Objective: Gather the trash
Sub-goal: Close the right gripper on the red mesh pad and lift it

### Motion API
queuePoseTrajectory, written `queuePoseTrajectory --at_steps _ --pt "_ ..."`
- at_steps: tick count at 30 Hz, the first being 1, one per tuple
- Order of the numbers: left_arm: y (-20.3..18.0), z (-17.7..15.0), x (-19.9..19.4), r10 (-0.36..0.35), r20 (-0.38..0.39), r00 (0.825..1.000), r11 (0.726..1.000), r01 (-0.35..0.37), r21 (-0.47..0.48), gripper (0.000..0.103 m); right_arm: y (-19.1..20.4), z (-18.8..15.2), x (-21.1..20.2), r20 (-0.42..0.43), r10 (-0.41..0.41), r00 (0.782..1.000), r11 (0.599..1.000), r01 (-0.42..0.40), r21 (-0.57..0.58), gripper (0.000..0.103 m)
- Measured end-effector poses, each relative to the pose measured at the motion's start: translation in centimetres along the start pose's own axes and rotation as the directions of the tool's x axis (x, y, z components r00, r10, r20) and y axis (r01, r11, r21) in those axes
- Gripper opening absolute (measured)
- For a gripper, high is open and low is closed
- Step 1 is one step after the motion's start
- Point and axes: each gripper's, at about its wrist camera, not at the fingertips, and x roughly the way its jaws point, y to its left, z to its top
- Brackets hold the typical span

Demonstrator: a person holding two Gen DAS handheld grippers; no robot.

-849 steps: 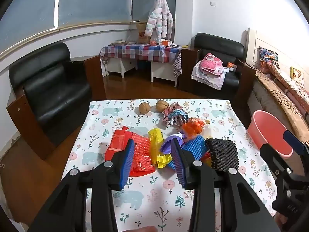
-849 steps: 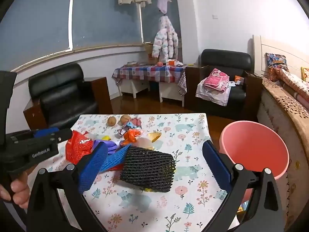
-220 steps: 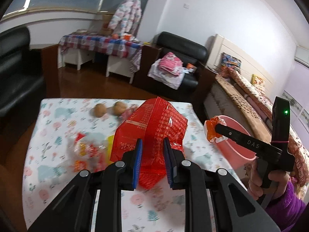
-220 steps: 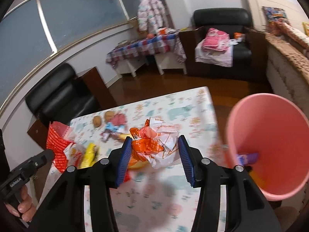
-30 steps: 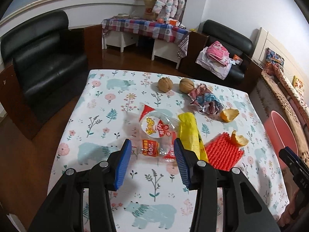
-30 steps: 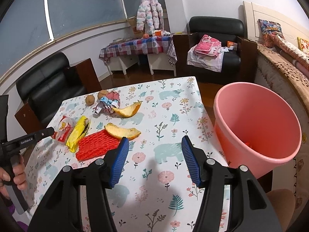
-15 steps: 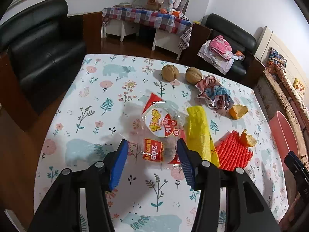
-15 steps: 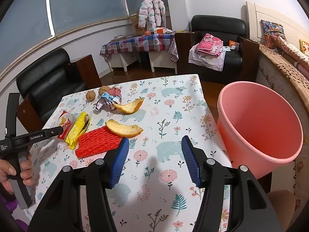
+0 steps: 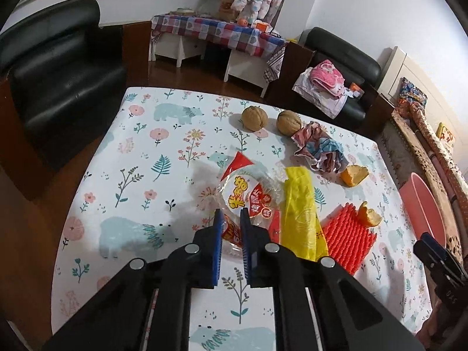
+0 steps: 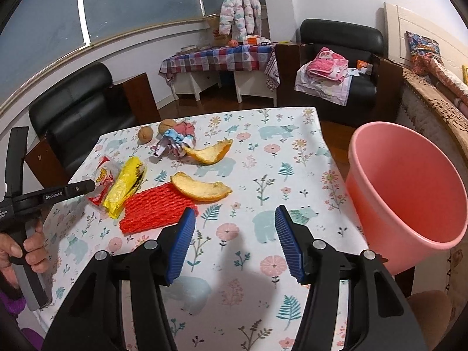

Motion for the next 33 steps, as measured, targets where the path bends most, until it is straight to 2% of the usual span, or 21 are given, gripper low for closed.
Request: queuePoseTrajectory --at_steps 11,14,19,20,21,24,26,30,33 --pt "0.3 0.3 -2.3 -0.047 0.044 0.998 0.999 0.048 -0.022 0.01 3.6 2.4 2.6 -0.03 0.111 0.993 0.99 -0.114 -0.089 0.057" --pt "0.5 0.3 -2.8 -0.051 0.054 0.997 0.998 0.053 -0.022 0.01 4.9 3.0 4.2 -0.039 0.109 0.993 0.984 -0.113 -0.14 0.057" --pt "1.3 0.5 -3.9 -0.058 0.079 0.995 0.998 0.06 -0.032 0.01 5.6 3.6 7.7 -0.118 0.086 0.989 0.981 -0.104 -0.161 0.057" --pt "1.4 0.6 -4.0 -0.058 0.082 0.995 0.998 0.061 -0.033 0.01 5.6 3.6 8.1 -0.128 0.084 0.988 0.982 -0.104 -0.156 0.055" --pt "1.6 0.6 -4.2 -0.06 0.086 0.995 0.997 0.063 -0.035 0.01 5.5 3.6 8.6 -0.143 0.084 0.986 0.984 -0.105 -0.147 0.048" --pt "2.0 0.6 -4.3 -0.063 0.087 0.994 0.997 0.067 -0.041 0.01 5.1 3.4 9.6 -0.181 0.074 0.981 0.988 -0.097 -0.123 0.037" --pt "2.1 0.6 -4.4 -0.067 0.085 0.994 0.997 0.071 -0.043 0.01 4.9 3.5 9.6 -0.177 0.074 0.981 0.989 -0.094 -0.111 0.033" --pt "2.0 0.6 -4.3 -0.074 0.082 0.994 0.996 0.077 -0.04 0.01 4.4 3.3 9.2 -0.176 0.097 0.98 0.99 -0.114 -0.088 0.016" --pt "1.7 0.6 -4.6 -0.08 0.084 0.993 0.996 0.083 -0.033 0.01 4.1 3.3 8.5 -0.172 0.115 0.978 0.99 -0.127 -0.064 0.01"
